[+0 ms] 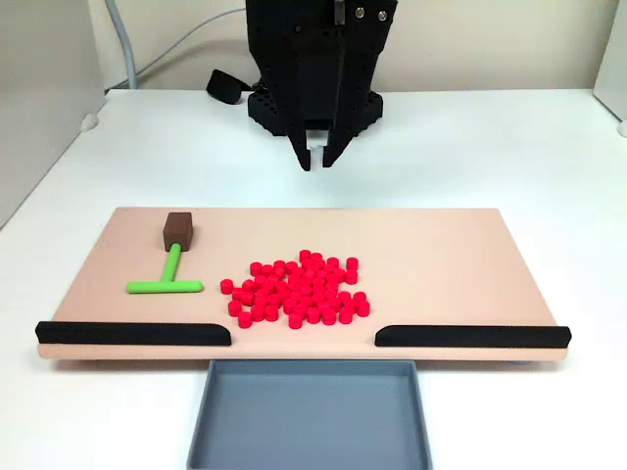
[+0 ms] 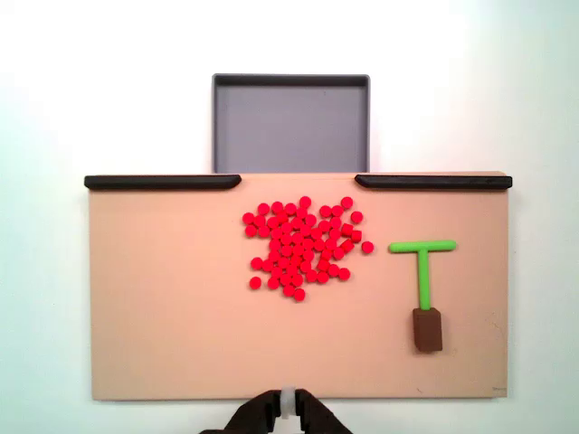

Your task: Grasp a green tool by the dark brown handle.

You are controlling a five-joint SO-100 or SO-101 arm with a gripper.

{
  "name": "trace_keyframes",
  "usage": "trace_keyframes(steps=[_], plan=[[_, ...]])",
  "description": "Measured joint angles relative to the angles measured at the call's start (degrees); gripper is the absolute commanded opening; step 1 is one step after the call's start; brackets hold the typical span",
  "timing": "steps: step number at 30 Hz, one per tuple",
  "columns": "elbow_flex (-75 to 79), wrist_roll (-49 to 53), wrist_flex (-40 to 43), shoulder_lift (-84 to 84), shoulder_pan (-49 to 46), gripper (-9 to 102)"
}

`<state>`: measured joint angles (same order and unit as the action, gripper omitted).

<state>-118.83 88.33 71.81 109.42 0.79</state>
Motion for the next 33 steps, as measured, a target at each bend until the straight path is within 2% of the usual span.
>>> trace_keyframes(steps=[33], plan=[[0.0, 0.0, 0.0, -1.49, 0.7, 0]])
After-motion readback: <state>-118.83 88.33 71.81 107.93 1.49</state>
